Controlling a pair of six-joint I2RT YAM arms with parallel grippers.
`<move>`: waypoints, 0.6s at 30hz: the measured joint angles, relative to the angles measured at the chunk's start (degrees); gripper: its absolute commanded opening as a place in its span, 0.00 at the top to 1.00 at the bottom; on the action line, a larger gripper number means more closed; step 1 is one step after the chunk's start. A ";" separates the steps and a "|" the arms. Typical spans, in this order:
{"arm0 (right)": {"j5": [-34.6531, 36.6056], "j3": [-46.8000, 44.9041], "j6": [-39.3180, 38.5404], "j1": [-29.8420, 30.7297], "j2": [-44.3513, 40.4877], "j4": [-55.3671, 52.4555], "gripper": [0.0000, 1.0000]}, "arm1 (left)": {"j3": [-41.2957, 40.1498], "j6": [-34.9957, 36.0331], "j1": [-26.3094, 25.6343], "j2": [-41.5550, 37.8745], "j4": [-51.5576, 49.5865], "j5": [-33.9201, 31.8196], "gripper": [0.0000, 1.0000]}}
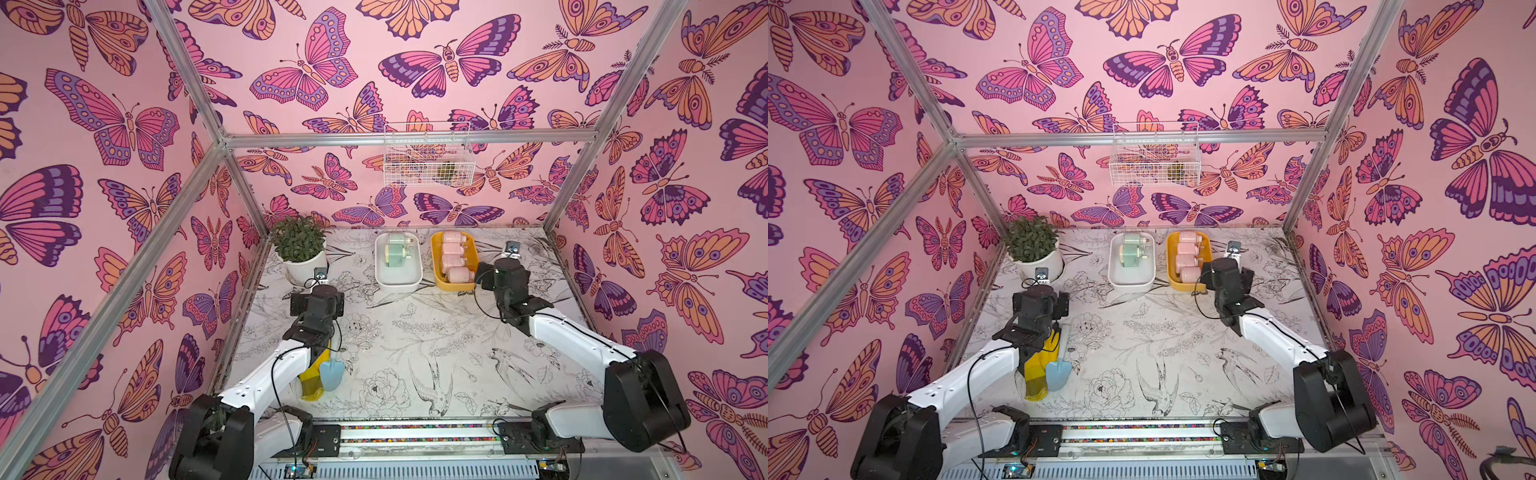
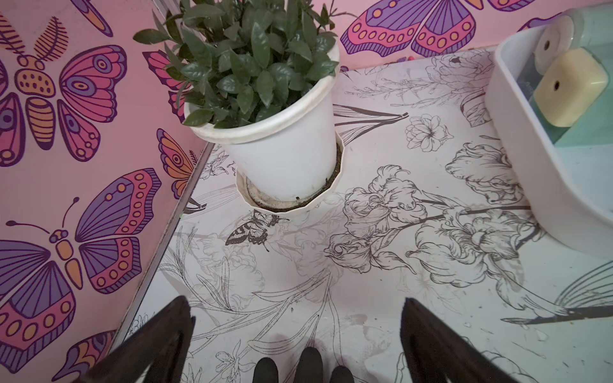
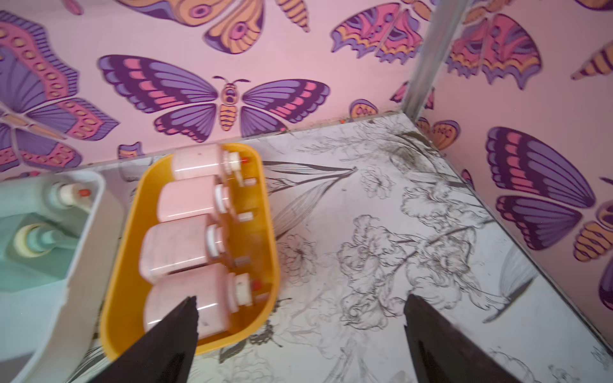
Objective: Place the pencil sharpeners by color into the storage box
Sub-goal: Reset both arms
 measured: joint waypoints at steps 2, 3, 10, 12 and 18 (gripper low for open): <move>-0.44 -3.58 0.46 -4.94 -3.15 1.38 0.01 | -2.49 1.60 1.27 0.02 2.97 1.73 0.00; -0.76 -5.05 0.50 -6.78 -4.50 2.01 0.01 | -3.50 1.97 1.84 0.13 4.15 3.08 0.00; -3.54 -15.37 -0.33 -18.62 -12.61 8.50 0.01 | -5.70 4.00 5.51 6.34 11.87 8.11 0.00; -3.30 -18.01 -0.48 -19.98 -13.31 10.21 0.01 | -4.94 4.07 7.17 9.84 12.50 9.68 0.00; -1.62 -19.58 -0.46 -21.00 -11.32 11.15 0.01 | -1.38 4.44 8.72 16.68 12.94 14.29 0.00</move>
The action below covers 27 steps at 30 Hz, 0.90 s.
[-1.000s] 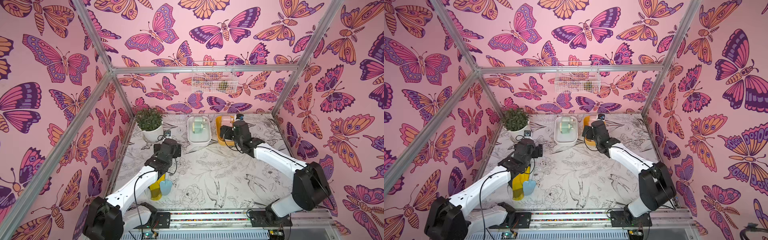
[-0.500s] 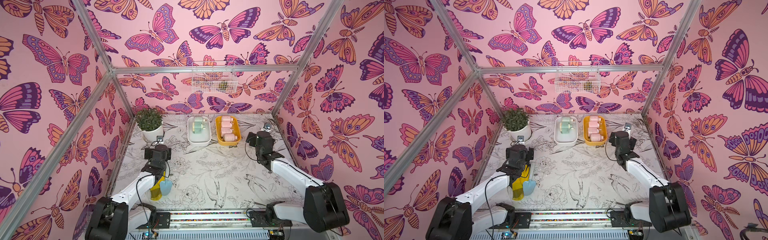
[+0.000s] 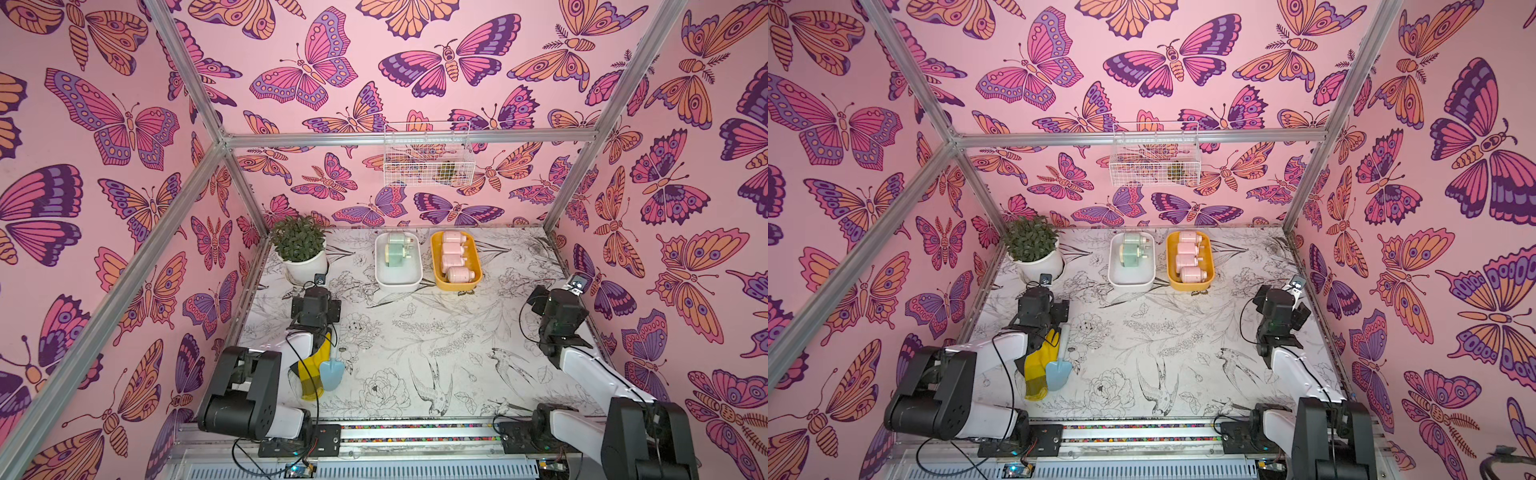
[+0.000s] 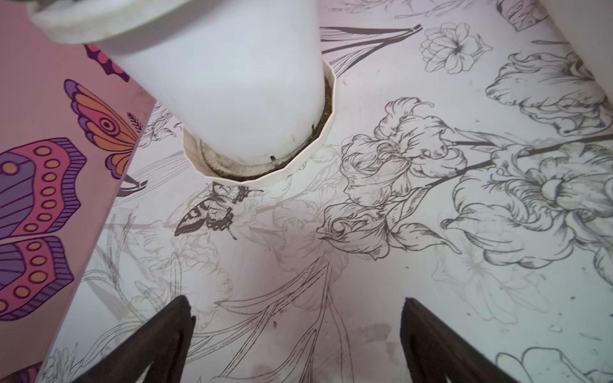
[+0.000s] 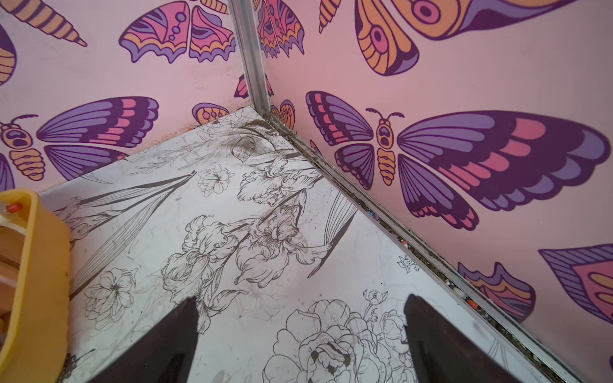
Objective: Place the pencil sharpeners by color into the storage box
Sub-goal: Reset both arms
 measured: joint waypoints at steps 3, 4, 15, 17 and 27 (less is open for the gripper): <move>0.46 0.00 0.00 0.00 0.85 0.02 0.01 | 0.22 0.92 0.07 1.20 3.21 2.10 0.00; 0.59 0.00 0.00 0.00 1.07 0.11 0.01 | 0.17 1.18 0.09 1.60 4.68 2.84 0.00; -1.42 0.00 0.17 0.00 2.51 1.81 0.01 | -8.59 2.38 0.74 0.02 19.26 8.00 0.00; -1.90 0.00 0.17 0.00 2.51 2.08 0.01 | -9.01 2.36 1.40 -0.07 20.63 9.44 0.00; -3.82 -0.17 0.11 0.00 2.40 3.32 0.01 | -11.32 -0.35 7.19 4.61 29.05 16.22 0.00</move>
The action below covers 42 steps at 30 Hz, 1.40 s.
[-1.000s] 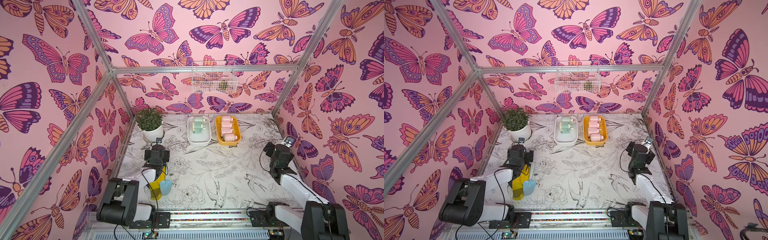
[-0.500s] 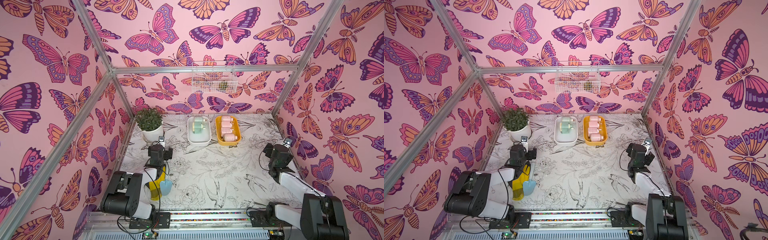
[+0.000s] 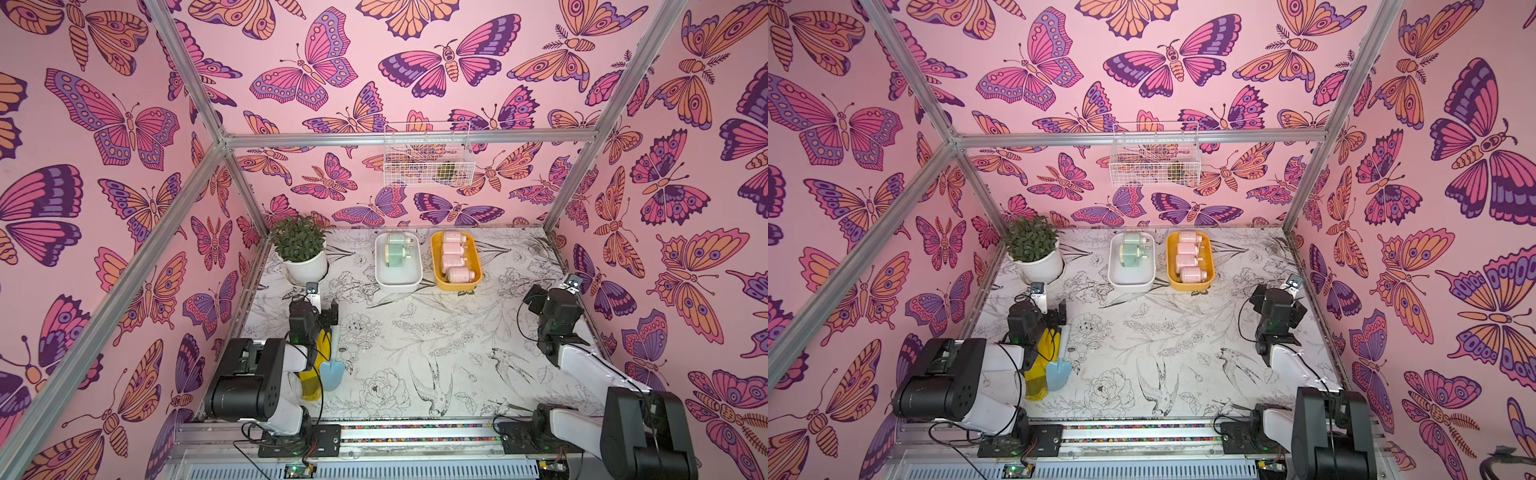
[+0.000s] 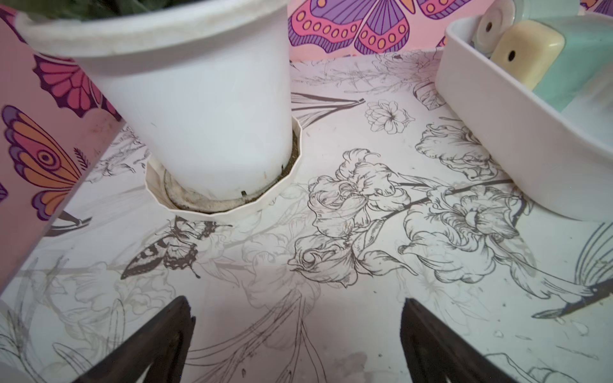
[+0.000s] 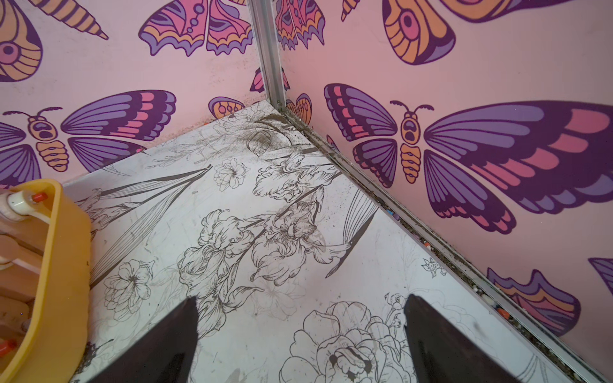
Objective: Place the pencil sharpeners by color into the storage box
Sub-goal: Reset both arms
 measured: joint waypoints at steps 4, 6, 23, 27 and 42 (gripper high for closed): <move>-0.11 -0.24 -0.63 0.00 0.55 1.31 0.01 | 2.45 -2.97 0.04 0.15 -0.13 -4.98 0.00; -0.57 -0.96 -1.49 0.00 2.40 4.11 0.01 | 2.49 -4.11 0.04 0.15 -0.09 -7.13 0.00; -20.68 -3.61 -10.82 0.00 18.67 22.40 0.01 | 2.49 -5.75 0.04 0.20 -0.09 -10.25 0.00; -21.16 -2.08 -10.86 0.00 18.73 22.47 0.01 | 2.49 -5.75 0.04 0.22 -0.07 -10.25 0.00; -21.59 -2.05 -10.91 0.00 18.73 22.14 0.01 | 2.47 -5.75 0.04 0.22 -0.07 -10.25 0.00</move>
